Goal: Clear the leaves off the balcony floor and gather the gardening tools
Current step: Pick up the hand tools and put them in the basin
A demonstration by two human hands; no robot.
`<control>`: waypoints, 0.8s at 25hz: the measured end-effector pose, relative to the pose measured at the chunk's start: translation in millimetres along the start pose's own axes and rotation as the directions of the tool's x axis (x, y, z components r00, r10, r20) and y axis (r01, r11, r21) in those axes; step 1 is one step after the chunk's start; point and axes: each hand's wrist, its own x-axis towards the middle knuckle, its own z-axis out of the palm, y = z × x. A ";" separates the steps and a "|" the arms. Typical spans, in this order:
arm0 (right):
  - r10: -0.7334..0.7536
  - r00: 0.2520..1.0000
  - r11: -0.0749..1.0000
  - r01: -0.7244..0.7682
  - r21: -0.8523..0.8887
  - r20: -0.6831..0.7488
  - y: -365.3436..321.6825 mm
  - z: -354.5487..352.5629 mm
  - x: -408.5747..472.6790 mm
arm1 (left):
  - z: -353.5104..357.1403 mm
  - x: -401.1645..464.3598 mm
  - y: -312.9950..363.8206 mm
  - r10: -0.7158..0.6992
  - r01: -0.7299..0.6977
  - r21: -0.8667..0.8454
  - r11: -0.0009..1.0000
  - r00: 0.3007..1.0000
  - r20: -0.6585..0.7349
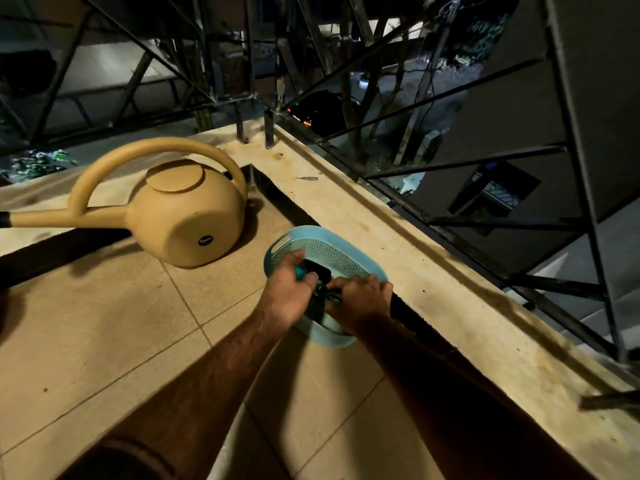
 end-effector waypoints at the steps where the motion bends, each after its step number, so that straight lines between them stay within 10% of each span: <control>1: -0.008 0.999 1.000 0.009 0.020 -0.035 0.9 -1.0 0.5 | -1.1 1.9 1.6 0.015 -0.015 0.029 0.999 1.000 0.010; 7: -0.011 0.968 0.921 0.107 0.374 -0.250 -4.1 -57.6 -0.8 | -21.3 13.1 25.5 0.192 -0.185 0.207 0.961 0.981 -0.015; 20: 0.072 0.931 0.844 0.134 0.519 -0.357 -34.4 -323.7 -94.9 | -72.9 -92.2 250.5 0.279 -0.273 0.271 0.923 0.960 0.017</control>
